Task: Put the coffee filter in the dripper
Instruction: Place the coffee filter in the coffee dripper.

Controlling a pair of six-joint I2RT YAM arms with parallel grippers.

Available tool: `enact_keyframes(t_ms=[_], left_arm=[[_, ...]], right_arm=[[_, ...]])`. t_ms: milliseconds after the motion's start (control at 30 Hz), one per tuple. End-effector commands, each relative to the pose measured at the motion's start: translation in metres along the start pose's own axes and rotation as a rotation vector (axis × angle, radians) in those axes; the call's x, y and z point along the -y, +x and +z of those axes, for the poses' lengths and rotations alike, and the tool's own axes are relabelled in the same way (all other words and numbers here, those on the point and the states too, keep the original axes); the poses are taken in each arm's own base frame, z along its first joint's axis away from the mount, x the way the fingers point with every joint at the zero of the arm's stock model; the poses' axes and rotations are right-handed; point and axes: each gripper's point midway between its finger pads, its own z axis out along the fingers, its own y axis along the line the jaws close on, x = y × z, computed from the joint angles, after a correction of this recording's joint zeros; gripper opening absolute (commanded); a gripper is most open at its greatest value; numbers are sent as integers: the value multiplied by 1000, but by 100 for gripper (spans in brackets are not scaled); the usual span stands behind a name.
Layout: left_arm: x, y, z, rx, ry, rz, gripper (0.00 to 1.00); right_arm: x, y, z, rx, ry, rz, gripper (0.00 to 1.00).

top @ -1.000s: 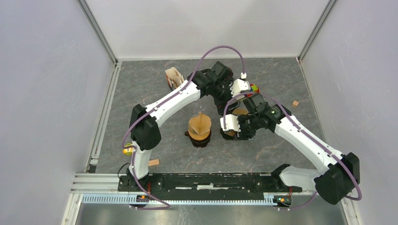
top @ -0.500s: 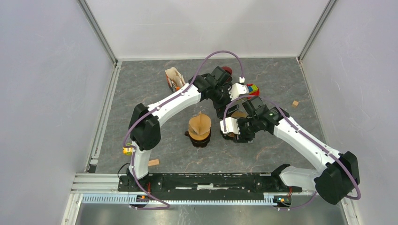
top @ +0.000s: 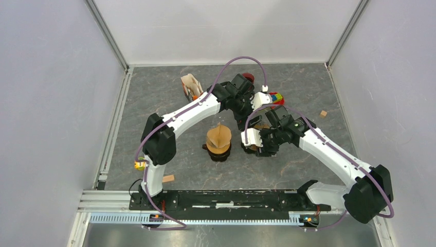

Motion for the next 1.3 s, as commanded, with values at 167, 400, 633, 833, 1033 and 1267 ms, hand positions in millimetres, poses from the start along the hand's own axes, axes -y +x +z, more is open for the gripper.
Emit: enact_keyframes(t_ms=[167,400,633,833,1033,1267], left_arm=[[2,-22,-24,74,-17,31,100],[5,-27,-26,88,-6,30,100],[6,-40,-34,125,-6,23,100],[7,-47,-41,143,-12,23,100],[6,-51,-47,156,-22,27,100],[9,-46,-39,141,1,3,100]], right_arm=[[10,-25,-28,68,36,-26,72],[10,-32,-35,98,48,-29,74],[10,-39,-44,121,54,-34,75],[6,-39,-45,131,43,-36,75],[9,-46,-45,166,41,-40,75],[9,-44,-33,170,0,-39,75]])
